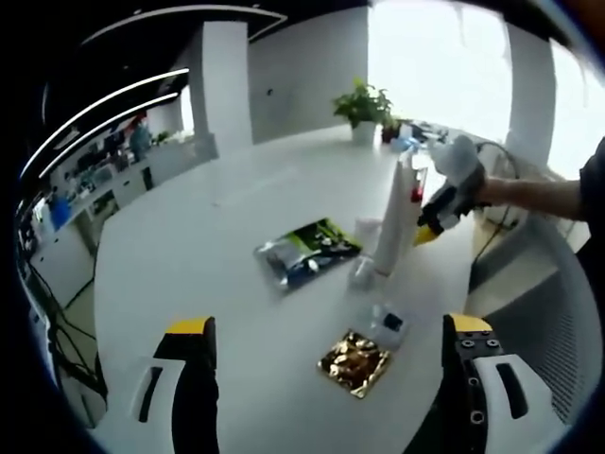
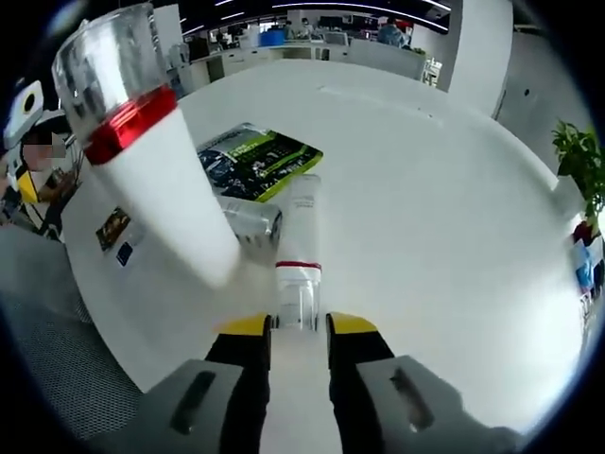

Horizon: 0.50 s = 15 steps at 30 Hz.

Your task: Arrange the skincare products in the storage area until every visible bottle or jar stands upright without overlapping.

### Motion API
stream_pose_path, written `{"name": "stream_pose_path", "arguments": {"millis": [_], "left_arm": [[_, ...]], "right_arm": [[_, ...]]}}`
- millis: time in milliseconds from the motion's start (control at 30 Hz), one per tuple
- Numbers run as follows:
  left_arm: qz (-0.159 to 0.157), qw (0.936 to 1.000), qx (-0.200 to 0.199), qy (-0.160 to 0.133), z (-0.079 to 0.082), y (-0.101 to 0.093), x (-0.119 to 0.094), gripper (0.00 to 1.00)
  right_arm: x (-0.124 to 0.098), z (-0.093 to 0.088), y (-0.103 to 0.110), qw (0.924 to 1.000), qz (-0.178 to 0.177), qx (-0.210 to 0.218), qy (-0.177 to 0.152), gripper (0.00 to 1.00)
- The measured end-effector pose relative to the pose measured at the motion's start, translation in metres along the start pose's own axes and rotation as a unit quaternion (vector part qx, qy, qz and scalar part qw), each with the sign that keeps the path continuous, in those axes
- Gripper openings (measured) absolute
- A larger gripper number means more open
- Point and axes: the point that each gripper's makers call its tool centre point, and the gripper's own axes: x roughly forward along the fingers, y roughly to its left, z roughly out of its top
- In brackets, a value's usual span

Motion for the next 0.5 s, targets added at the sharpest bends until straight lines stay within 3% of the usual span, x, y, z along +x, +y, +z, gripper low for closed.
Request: {"name": "stream_pose_path", "arguments": {"millis": [500], "left_arm": [[0.002, 1.0000, 0.000, -0.002, -0.0012, -0.0011, -0.0011, 0.97]], "right_arm": [[-0.0040, -0.0013, -0.0013, 0.9994, 0.010, 0.031, -0.012, 0.17]]}}
